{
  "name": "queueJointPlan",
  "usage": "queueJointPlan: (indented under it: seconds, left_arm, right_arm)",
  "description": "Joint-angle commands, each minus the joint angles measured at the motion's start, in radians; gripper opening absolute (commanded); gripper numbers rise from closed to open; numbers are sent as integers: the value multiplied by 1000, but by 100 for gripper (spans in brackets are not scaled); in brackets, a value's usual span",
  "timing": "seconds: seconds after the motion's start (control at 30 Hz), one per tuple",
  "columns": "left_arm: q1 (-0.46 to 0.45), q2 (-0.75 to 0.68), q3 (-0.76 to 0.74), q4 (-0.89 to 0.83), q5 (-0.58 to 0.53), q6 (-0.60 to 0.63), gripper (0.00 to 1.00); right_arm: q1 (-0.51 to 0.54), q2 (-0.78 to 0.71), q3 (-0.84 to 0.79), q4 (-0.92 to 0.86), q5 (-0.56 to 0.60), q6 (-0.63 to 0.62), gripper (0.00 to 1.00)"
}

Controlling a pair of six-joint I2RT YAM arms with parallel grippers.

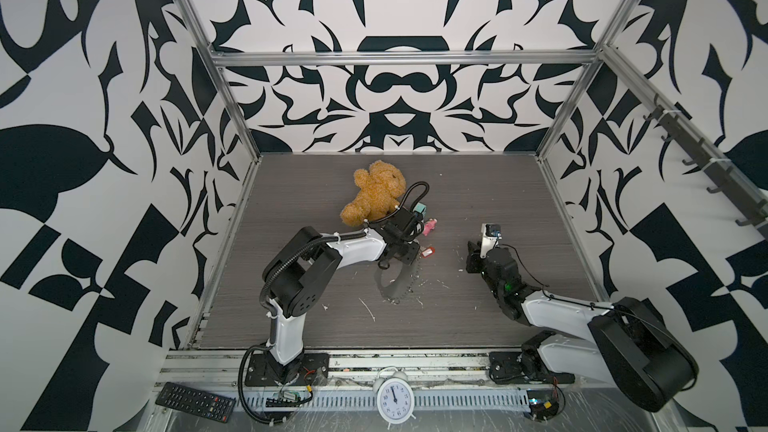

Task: Put the keys on the keyring

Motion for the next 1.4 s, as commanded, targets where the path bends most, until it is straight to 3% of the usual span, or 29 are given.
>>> queueJointPlan:
  seconds: [0.0,0.57,0.77,1.0,1.37]
  left_arm:
    - [4,17,27,-30,5,8,31]
    - [4,51,68,-42,18,27,23]
    - [4,-41,-12,28,-10,22,34]
    - [-15,-130,-52,31,59,21,34]
    - [-27,-34,24,-41,122,38,28]
  right_arm:
    - [-4,-3,22,9,-19,-11,32]
    - [-4,-28,3,15,-38,-11,33]
    - [-4,-23,9,7,-44,-16,34]
    - [-3,-25,4,16,-45,-18,34]
    - [-4,-27,4,11,-47,-19,35]
